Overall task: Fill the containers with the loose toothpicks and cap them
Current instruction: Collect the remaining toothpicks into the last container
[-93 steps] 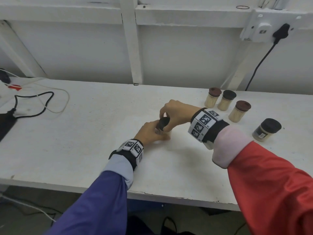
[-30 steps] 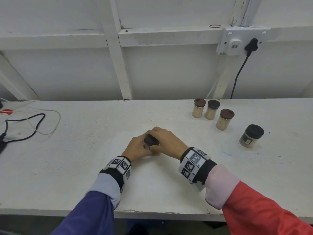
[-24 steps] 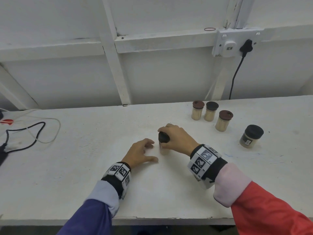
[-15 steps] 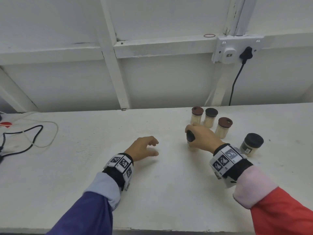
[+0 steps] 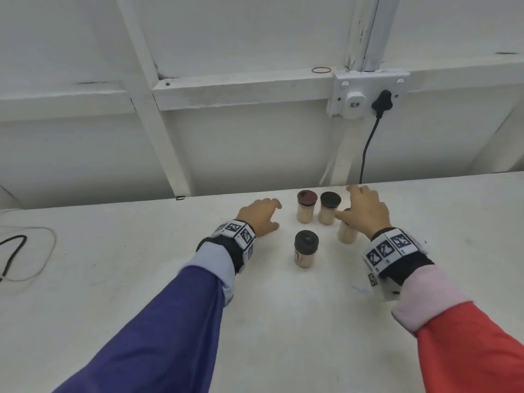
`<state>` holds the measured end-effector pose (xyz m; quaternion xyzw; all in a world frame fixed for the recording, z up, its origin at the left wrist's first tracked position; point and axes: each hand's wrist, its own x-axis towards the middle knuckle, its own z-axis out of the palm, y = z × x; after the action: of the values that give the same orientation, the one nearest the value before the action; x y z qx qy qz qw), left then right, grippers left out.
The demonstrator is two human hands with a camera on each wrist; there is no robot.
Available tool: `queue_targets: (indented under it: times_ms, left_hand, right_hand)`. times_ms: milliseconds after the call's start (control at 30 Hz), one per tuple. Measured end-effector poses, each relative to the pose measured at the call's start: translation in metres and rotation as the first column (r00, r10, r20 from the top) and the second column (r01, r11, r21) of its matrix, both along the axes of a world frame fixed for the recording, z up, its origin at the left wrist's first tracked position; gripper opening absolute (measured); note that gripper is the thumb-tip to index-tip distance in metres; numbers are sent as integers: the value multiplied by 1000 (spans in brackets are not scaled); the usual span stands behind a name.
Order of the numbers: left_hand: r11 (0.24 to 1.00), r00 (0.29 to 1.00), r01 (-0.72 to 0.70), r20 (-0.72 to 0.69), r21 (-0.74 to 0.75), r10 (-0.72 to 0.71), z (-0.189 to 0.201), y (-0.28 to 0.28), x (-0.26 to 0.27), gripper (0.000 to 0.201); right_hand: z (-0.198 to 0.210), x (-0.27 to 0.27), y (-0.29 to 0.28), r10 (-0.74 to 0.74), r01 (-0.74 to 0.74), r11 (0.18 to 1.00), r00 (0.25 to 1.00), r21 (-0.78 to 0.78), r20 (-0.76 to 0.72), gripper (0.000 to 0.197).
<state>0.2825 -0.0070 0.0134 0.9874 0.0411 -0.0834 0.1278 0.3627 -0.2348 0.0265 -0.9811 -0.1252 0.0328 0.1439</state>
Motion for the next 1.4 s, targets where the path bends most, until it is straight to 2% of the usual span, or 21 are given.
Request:
queue_targets:
  times_ms: [67, 100, 200, 300, 400, 567, 800, 1000, 1100, 1400]
  left_hand:
    - [998, 998, 52, 40, 29, -53, 5, -13, 21, 61]
    - [995, 994, 88, 60, 40, -91, 8, -19, 31, 64]
    - [978, 977, 201, 58, 62, -204, 11, -37, 60, 69]
    - [959, 962, 272, -33, 78, -270, 7, -49, 82, 58]
    - [974, 974, 225, 1, 38, -225, -5, -52, 93, 35]
    - [986, 986, 148, 81, -75, -142, -13, -26, 89, 44]
    - [995, 998, -5, 58, -96, 11, 7, 86, 49, 37]
    - [990, 993, -118, -25, -77, 116, 19, 162, -7, 40]
    - [987, 992, -122, -39, -105, 118, 16, 179, -28, 41]
    - [990, 996, -88, -16, -111, 87, 7, 186, -42, 45]
  right_hand:
    - [-7, 6, -2, -77, 69, 996, 983, -53, -169, 63]
    - [-10, 7, -2, -94, 87, 995, 971, -43, -220, 56]
    - [-19, 4, -2, -113, 119, 993, 966, 14, -231, 30]
    - [-20, 2, -2, -110, 127, 991, 959, 47, -260, 30]
    - [-13, 3, -2, -84, 108, 993, 937, 54, -340, 33]
    - [18, 4, 14, 2, 54, 989, 927, 138, -375, 33]
    - [57, 11, 93, 216, -144, 953, 940, 266, -264, 33]
    - [35, 0, 181, 392, -349, 917, 877, 192, -279, 22]
    - [16, -10, 211, 435, -416, 900, 852, 129, -292, 28]
    - [-10, -19, 236, 488, -503, 864, 829, 16, -273, 35]
